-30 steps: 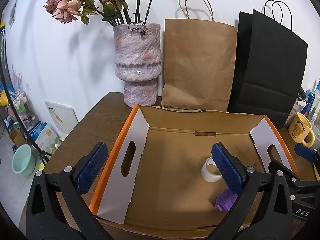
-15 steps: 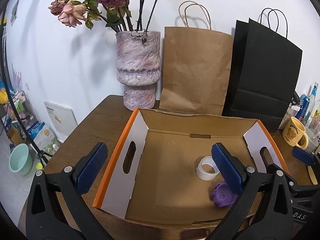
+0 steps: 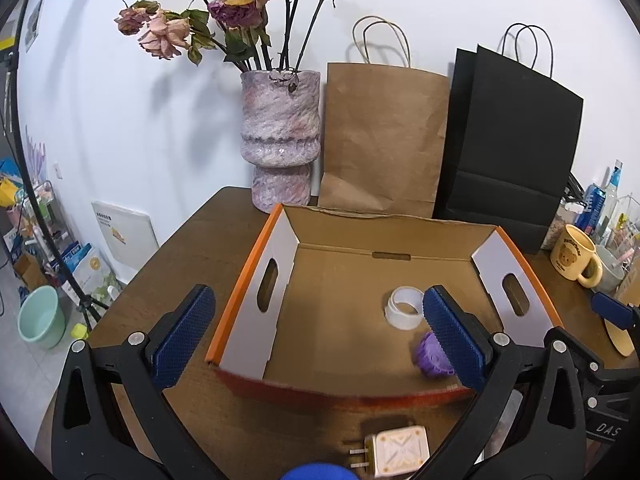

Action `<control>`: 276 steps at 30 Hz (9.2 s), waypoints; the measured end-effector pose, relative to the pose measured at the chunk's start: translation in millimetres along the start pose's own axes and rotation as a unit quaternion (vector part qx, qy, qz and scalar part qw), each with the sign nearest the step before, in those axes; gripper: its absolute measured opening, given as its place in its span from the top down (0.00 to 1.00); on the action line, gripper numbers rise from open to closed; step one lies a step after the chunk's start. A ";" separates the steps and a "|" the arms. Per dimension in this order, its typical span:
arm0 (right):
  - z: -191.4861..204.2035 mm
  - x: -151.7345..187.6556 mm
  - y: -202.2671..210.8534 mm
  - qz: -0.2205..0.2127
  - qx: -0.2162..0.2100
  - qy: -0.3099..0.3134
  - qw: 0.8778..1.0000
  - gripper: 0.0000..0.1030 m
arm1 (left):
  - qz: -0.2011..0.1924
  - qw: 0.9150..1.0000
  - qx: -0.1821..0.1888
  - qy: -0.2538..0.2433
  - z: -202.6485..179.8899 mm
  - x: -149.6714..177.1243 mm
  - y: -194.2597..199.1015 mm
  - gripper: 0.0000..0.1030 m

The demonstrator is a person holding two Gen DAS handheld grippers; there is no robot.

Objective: Organize rigid objects
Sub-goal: 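Open both grippers to drop the tape roll and purple cap into the box, then withdraw both grippers from the box back toward the remaining items, then grasp the green spray bottle with the right gripper while the left gripper grasps the blue-lidded jar, then lift the blue-lidded jar and green spray bottle and carry them over the box, then open both grippers to drop the jar and spray bottle into the box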

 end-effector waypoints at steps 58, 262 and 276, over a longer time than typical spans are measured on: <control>57.8 128.6 97.0 0.027 -0.008 0.001 1.000 0.08 | 0.041 0.998 0.032 -0.038 50.7 110.0 96.7 0.00; 26.8 -21.9 -22.3 -0.007 -0.010 -0.031 0.999 0.66 | -0.009 1.000 0.019 -0.015 -16.8 -13.0 -10.7 0.38; 18.2 -37.0 -63.9 0.019 -0.010 -0.016 1.000 0.66 | 0.000 0.999 -0.001 -0.032 -22.7 -21.6 -54.4 0.38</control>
Point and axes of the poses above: each gripper's, at about its wrist camera, not at the fingertips, and y roughly against the way its jaws point, z to its left, x to its underside, the point moved 1 cm from there along -y, roughly the way its jaws point, and after that the axes turned 10 degrees about y, right-handed, at the moved point
